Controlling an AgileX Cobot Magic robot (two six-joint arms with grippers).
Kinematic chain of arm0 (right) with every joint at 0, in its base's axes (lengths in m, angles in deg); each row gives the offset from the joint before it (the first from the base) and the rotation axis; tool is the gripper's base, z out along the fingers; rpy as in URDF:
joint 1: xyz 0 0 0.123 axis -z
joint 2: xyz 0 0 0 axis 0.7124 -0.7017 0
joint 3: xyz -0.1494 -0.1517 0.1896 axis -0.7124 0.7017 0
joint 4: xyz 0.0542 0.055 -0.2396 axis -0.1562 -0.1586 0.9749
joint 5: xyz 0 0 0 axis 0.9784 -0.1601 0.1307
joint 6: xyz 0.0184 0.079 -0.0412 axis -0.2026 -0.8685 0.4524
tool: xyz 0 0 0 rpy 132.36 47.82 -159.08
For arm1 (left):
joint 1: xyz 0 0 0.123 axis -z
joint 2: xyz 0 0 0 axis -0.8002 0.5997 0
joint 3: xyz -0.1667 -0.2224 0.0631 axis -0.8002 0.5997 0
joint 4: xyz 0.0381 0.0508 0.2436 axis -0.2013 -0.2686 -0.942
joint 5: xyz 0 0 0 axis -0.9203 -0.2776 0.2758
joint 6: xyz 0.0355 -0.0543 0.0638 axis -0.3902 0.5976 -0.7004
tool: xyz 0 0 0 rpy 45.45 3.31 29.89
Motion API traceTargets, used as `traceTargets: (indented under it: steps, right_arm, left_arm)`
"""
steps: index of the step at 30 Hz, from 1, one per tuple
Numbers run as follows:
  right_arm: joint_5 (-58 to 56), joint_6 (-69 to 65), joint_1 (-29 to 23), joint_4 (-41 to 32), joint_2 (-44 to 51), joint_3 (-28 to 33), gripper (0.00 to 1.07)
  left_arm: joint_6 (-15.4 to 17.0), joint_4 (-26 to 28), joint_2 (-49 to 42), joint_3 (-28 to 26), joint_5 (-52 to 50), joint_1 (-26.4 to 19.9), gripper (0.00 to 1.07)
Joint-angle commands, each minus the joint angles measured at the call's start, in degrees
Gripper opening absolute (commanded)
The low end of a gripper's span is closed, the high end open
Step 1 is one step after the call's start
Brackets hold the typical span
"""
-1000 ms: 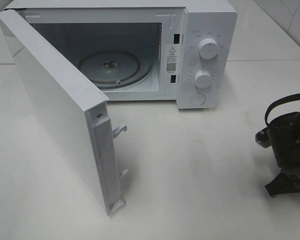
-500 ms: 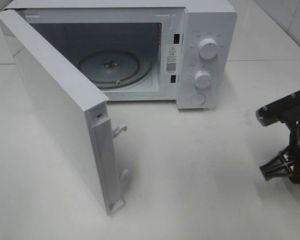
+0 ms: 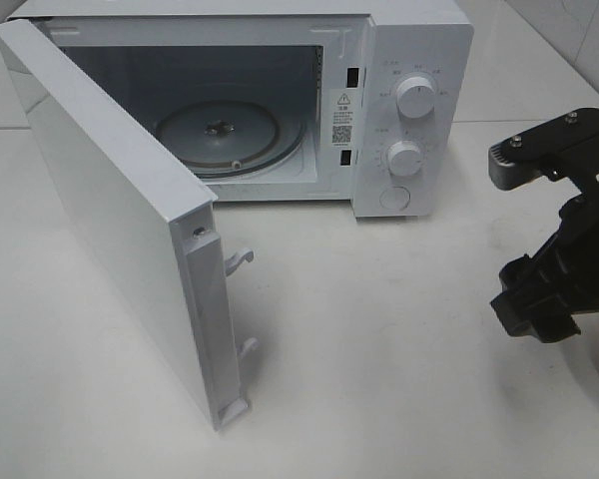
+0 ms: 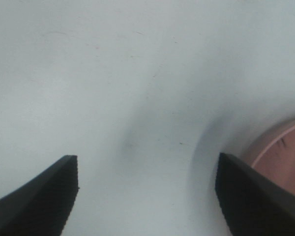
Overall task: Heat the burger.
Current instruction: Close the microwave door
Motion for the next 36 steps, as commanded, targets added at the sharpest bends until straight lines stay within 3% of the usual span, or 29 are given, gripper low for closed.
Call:
traceTargets:
  steps: [1, 6, 12, 26, 36]
  right_arm:
    - [-0.57, 3.78, 0.11, -5.04, 2.69, -0.46, 0.83]
    - [-3.50, 10.31, 0.11, -13.41, 10.66, -0.46, 0.79]
    - [-6.13, 11.34, 0.11, -14.04, 15.64, -0.46, 0.78]
    - [-11.63, 11.23, 0.52, -11.23, 38.67, 0.23, 0.76]
    - [-12.43, 10.43, 11.97, -10.94, 56.95, 5.96, 0.76]
  left_arm:
    - [0.06, 0.17, -0.23, 0.17, -0.06, -0.11, 1.00]
    - [0.06, 0.17, -0.23, 0.17, -0.06, -0.11, 1.00]
    - [0.06, 0.17, -0.23, 0.17, -0.06, -0.11, 1.00]
    - [0.06, 0.17, -0.23, 0.17, -0.06, -0.11, 1.00]
    - [0.06, 0.17, -0.23, 0.17, -0.06, -0.11, 1.00]
